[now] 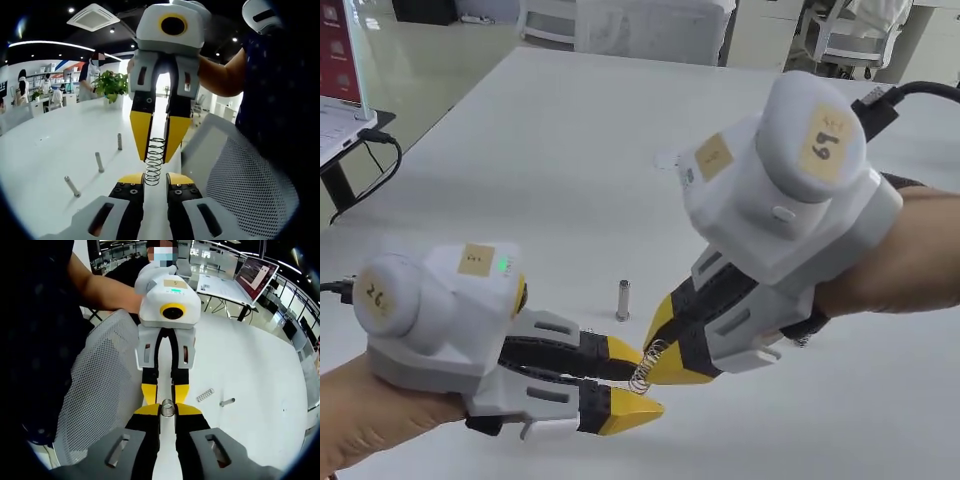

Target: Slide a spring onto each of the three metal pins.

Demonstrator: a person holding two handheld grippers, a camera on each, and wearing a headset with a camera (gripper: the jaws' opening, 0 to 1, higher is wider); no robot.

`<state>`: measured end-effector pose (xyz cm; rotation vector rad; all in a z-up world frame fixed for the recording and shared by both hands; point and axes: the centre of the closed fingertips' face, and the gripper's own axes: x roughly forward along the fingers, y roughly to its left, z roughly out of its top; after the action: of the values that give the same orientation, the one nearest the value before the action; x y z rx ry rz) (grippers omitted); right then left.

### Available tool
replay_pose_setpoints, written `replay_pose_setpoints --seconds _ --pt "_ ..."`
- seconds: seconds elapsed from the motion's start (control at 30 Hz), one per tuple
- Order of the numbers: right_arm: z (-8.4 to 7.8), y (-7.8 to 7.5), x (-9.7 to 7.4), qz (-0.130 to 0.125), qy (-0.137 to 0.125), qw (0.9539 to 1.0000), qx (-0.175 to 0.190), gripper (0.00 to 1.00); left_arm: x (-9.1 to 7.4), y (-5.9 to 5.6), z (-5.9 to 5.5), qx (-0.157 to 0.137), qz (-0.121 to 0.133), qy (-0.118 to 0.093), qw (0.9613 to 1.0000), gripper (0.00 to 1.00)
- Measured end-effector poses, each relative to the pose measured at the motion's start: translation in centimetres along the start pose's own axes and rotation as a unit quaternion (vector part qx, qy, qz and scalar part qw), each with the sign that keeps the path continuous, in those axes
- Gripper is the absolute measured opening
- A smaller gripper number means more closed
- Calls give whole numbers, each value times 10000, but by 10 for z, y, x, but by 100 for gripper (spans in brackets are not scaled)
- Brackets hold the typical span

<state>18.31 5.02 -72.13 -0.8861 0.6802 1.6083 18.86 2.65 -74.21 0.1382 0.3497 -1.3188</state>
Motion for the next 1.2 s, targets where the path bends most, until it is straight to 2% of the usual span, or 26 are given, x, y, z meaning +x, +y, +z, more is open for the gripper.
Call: replay_pose_setpoints --seconds 0.63,0.93,1.2 --pt "-24 -18 -14 -306 164 9991 234 8 -15 19 -4 -173 493 -106 9986 29" --pt "-37 -28 -23 -446 240 9979 414 8 -25 28 -9 -264 745 -142 9968 36" --pt "-56 -44 -29 -668 365 9953 599 8 -34 36 -15 -380 1010 -168 9940 45"
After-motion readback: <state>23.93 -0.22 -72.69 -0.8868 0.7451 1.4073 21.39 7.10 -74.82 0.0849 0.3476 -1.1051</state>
